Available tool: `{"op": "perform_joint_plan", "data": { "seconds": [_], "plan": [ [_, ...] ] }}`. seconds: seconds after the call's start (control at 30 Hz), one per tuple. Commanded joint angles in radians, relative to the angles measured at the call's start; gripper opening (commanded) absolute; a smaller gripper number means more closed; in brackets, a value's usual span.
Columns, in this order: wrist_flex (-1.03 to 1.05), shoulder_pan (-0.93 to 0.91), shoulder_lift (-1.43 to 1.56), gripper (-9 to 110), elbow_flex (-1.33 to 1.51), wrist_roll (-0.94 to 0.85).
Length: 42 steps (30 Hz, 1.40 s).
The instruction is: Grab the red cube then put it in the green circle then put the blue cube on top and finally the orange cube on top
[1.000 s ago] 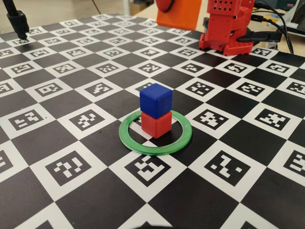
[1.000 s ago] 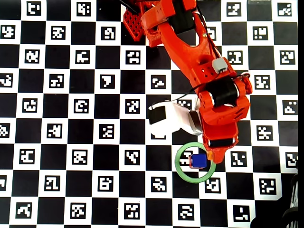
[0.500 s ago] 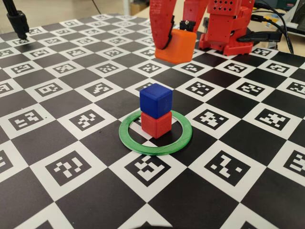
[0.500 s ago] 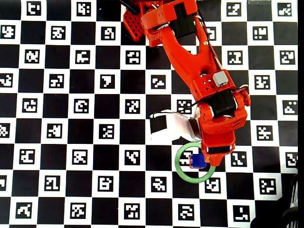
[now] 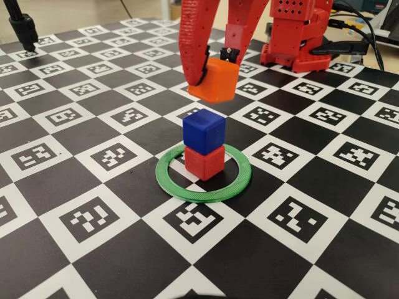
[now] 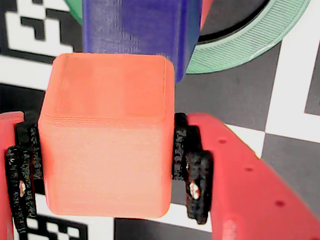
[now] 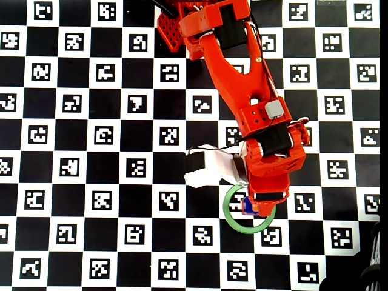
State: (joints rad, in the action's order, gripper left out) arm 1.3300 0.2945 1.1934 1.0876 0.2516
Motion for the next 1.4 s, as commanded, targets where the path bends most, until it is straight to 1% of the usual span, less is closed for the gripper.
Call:
{"op": "perform_joint_plan", "data": {
  "seconds": [0.0, 0.73, 0.8, 0.9, 1.0, 1.13, 1.37],
  "plan": [
    [-0.02, -0.014, 0.021, 8, -0.009, -0.009],
    [-0.069, -0.041, 0.006, 9, 0.044, 0.0],
    [-0.072, -0.043, 0.011, 14, 0.049, 0.009],
    [-0.074, -0.043, 0.012, 26, 0.055, 0.014],
    [-0.074, -0.043, 0.017, 33, 0.063, 0.018],
    [-0.077, -0.048, 0.025, 39, 0.072, 0.018],
    [-0.077, -0.048, 0.044, 43, 0.081, 0.028]
  ]
}}
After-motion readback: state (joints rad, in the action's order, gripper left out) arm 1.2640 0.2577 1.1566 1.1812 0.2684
